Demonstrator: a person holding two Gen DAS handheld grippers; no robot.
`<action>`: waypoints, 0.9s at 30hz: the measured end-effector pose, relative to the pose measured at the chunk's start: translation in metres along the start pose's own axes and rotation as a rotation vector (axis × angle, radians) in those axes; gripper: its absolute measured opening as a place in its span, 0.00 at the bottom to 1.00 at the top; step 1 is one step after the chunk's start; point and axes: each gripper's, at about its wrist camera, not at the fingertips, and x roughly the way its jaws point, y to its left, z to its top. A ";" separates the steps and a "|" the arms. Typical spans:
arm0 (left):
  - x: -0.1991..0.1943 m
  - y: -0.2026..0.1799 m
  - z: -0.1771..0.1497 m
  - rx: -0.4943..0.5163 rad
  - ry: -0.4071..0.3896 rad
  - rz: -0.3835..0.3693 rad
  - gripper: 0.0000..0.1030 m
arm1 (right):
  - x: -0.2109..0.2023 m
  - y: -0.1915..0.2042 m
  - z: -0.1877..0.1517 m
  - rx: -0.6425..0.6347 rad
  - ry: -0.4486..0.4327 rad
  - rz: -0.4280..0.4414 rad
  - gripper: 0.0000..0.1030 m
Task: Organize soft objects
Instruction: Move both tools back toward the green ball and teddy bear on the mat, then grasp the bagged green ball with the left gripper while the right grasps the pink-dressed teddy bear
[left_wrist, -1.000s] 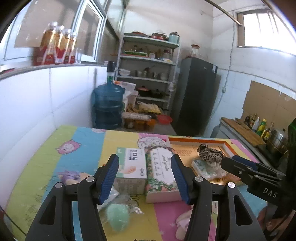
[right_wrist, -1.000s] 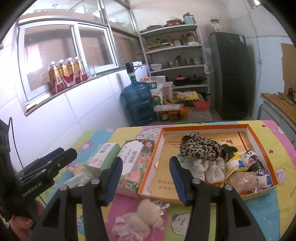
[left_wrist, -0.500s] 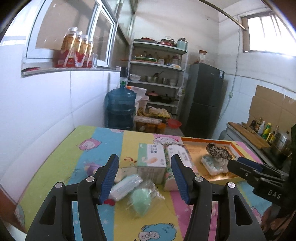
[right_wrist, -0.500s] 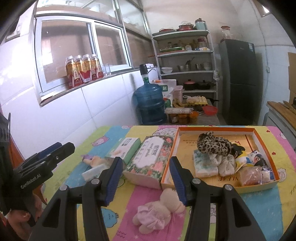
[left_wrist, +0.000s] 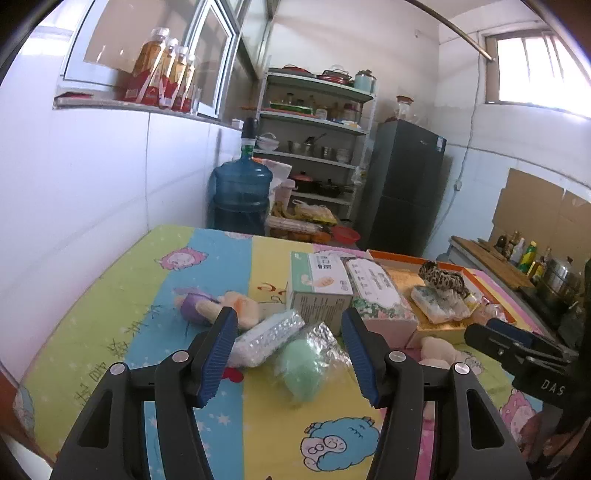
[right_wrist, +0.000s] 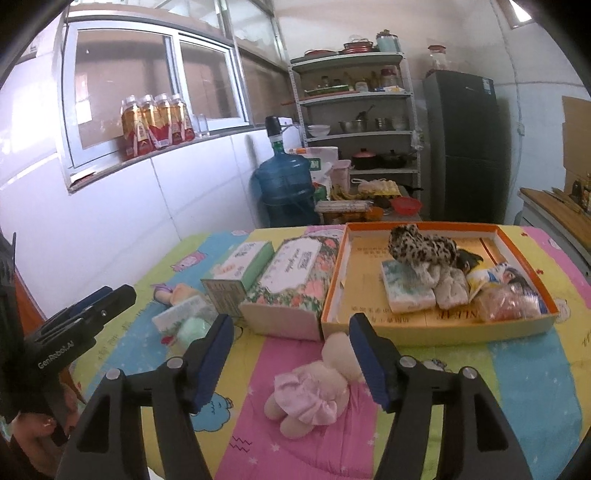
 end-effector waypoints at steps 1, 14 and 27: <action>0.001 0.000 -0.002 0.001 -0.001 0.000 0.59 | 0.001 0.000 -0.003 0.004 0.000 -0.008 0.68; 0.006 0.002 -0.026 0.021 0.013 -0.015 0.59 | 0.019 -0.015 -0.033 0.101 0.045 -0.054 0.74; 0.028 0.001 -0.036 0.005 0.076 -0.070 0.59 | 0.039 -0.020 -0.039 0.133 0.093 -0.056 0.74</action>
